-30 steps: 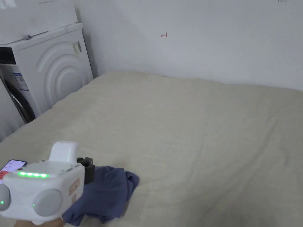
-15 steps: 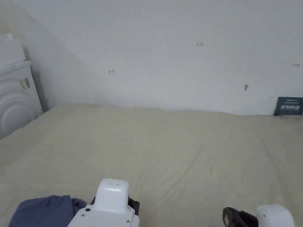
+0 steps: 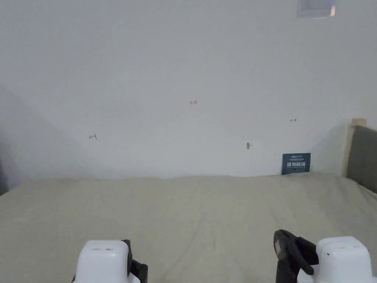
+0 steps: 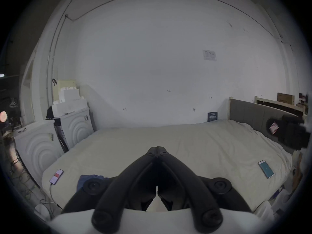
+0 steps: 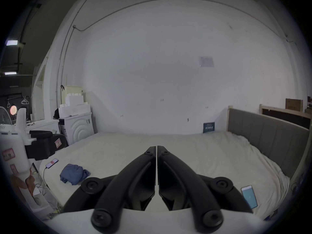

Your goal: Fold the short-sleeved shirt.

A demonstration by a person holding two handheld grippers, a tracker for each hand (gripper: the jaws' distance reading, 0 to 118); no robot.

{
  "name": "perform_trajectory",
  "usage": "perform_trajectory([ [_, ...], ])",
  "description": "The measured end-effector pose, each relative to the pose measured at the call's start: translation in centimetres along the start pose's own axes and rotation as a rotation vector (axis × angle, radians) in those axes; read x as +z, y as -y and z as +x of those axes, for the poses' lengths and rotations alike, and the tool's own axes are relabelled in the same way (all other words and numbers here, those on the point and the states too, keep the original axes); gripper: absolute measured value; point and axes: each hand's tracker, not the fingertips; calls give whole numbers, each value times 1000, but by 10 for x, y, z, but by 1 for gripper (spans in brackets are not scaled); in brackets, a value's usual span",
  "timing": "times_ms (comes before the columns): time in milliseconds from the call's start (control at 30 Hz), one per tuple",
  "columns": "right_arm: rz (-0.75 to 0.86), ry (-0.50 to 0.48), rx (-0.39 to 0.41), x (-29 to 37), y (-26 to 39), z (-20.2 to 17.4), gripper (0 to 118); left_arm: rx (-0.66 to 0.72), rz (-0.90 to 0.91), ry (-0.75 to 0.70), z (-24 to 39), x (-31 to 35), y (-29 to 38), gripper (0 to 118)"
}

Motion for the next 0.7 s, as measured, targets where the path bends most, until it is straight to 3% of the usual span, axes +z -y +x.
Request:
perform_trajectory([
  [267,83,19,18,18,-21,-6,6,8,26,-47,-6,18,-6,1],
  [333,97,26,23,19,-22,-8,8,-22,49,-69,-4,22,-9,23],
  [367,104,28,23,20,-23,-8,11,-21,57,-71,-5,23,-10,42],
  [400,107,27,20,20,-23,-8,19,-21,61,-62,-6,24,-11,73],
  [433,108,27,9,20,-24,-7,27,5,63,-50,-8,26,-13,88],
  [500,107,1,-16,20,-25,-5,30,63,54,-2,-13,25,-13,94],
  [533,95,-20,-28,20,-26,-4,38,64,48,2,-15,25,-13,107],
  [567,83,-39,-33,19,-27,-3,47,57,53,-11,-14,26,-13,111],
  [667,84,-40,-19,20,-25,-5,85,28,70,-52,-14,28,-13,111],
  [700,93,-33,-14,21,-24,-7,104,19,68,-53,-14,28,-13,111],
])
